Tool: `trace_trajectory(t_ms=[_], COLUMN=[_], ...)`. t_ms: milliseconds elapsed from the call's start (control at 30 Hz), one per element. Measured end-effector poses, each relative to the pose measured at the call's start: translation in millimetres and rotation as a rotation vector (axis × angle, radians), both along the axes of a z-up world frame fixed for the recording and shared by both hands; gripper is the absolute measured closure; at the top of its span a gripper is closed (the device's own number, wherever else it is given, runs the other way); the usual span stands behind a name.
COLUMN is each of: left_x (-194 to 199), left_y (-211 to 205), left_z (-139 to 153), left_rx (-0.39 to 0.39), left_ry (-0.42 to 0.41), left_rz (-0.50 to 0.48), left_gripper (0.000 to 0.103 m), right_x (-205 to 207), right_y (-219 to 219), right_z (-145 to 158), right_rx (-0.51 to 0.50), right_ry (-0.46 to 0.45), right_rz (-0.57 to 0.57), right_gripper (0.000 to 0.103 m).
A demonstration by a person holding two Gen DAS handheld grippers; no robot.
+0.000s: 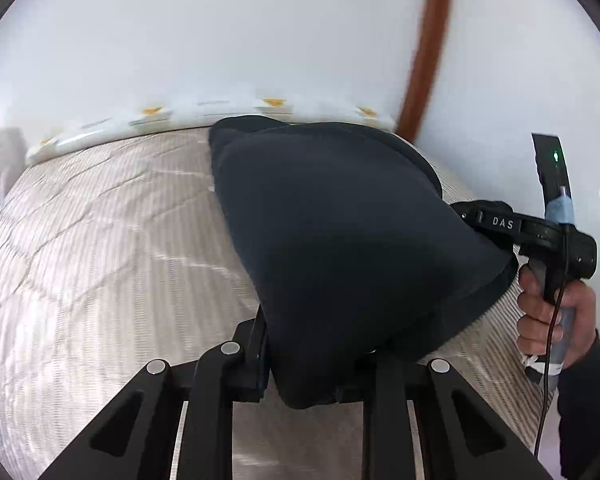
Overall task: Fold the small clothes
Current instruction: 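Fold the held sweatshirt half over with the right gripper and lower it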
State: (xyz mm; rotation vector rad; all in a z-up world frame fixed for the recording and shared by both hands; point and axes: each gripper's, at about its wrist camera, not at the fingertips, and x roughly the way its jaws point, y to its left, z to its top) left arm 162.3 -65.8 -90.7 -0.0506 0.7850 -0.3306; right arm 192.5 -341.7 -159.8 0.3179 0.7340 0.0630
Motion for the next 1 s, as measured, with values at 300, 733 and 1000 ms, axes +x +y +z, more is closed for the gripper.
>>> trace_trajectory(t_ms=[300, 733, 1000], left_x=[-6.4, -17.5, -67.1], left_y=[99.8, 84.4, 96.2], left_z=[-3.9, -18.4, 14.8], left_rx=[-0.018, 0.021, -0.042], left_ry=[0.041, 0.069, -0.056], left_rz=[0.16, 0.131, 0.094], left_gripper=[0.082, 0.078, 0.04], right_x=[27.6, -55.3, -7.4], right_y=[95.9, 71.1, 99.5], right_z=[6.2, 24.3, 33.6], right_rx=[0.035, -0.05, -0.084], right_ry=[-0.028, -0.081, -0.069], right_rz=[0.175, 0.178, 0.199], right_gripper=[0.089, 0.091, 0.086])
